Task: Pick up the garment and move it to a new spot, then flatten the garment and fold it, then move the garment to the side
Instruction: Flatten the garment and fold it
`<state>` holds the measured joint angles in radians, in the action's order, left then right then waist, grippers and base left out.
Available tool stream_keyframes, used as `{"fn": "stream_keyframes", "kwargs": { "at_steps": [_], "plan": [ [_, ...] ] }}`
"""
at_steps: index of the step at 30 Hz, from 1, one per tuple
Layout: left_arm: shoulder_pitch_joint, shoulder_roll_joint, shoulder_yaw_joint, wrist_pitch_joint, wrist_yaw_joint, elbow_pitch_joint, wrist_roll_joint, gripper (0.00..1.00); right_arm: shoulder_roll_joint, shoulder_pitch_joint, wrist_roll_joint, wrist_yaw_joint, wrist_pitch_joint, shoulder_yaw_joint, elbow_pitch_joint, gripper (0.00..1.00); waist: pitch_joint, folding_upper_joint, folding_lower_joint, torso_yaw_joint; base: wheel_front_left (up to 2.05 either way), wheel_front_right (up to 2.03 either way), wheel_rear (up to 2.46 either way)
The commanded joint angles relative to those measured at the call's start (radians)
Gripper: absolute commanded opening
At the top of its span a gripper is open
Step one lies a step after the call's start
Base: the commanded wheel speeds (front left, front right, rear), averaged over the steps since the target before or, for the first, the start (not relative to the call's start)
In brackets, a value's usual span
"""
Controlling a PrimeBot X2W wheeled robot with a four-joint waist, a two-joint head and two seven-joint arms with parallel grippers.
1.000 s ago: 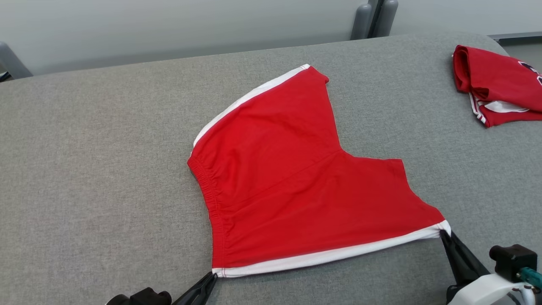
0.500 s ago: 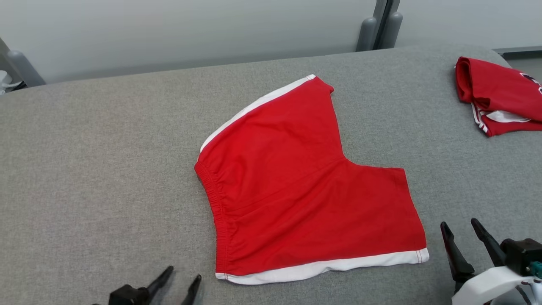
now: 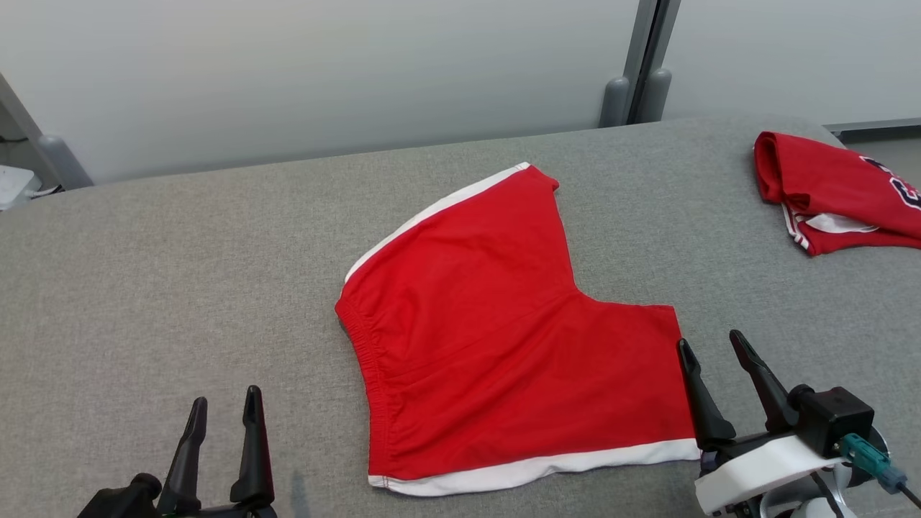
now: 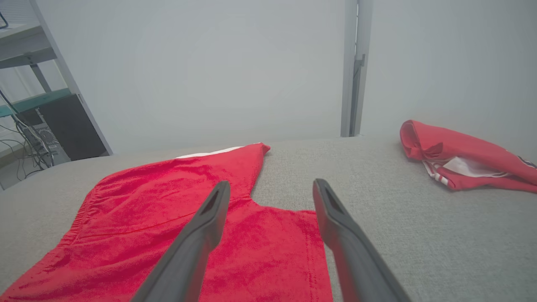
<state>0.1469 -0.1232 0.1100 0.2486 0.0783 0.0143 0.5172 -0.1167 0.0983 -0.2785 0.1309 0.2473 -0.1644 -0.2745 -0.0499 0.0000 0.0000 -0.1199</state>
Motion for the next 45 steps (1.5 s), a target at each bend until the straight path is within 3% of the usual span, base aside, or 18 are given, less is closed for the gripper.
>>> {"fn": "stream_keyframes", "kwargs": {
  "at_steps": [1, 5, 12, 26, 45],
  "plan": [
    [-0.007, 0.017, -0.065, 0.013, -0.013, -0.053, -0.035, 1.00, -0.001, 0.008, 0.014, 0.000, 0.014, -0.026, 0.054, 1.00, 0.015, 0.0000, 0.0000, -0.006, 0.00, 0.00, 0.00],
    [0.027, 0.061, -0.127, 0.013, -0.019, -0.102, -0.078, 1.00, 0.014, -0.018, 0.009, 0.000, 0.014, -0.040, 0.098, 1.00, 0.033, 0.0000, 0.0000, -0.010, 0.00, 0.00, 0.00],
    [0.055, 0.072, -0.167, 0.013, -0.050, -0.226, -0.165, 1.00, 0.036, -0.055, 0.018, 0.000, 0.014, -0.036, 0.149, 1.00, 0.054, 0.0000, 0.0000, -0.018, 0.00, 0.00, 0.00],
    [0.118, 0.073, -0.130, 0.013, -0.004, -0.161, -0.303, 1.00, 0.035, -0.141, -0.001, 0.000, 0.014, -0.009, 0.171, 1.00, 0.059, 0.0000, 0.0000, -0.013, 0.00, 0.00, 0.00],
    [0.104, 0.073, -0.154, 0.013, -0.078, -0.079, -0.319, 1.00, 0.035, -0.146, 0.005, 0.000, 0.014, -0.004, 0.183, 1.00, 0.071, 0.0000, 0.0000, 0.017, 0.00, 0.00, 0.00]
  ]
}}
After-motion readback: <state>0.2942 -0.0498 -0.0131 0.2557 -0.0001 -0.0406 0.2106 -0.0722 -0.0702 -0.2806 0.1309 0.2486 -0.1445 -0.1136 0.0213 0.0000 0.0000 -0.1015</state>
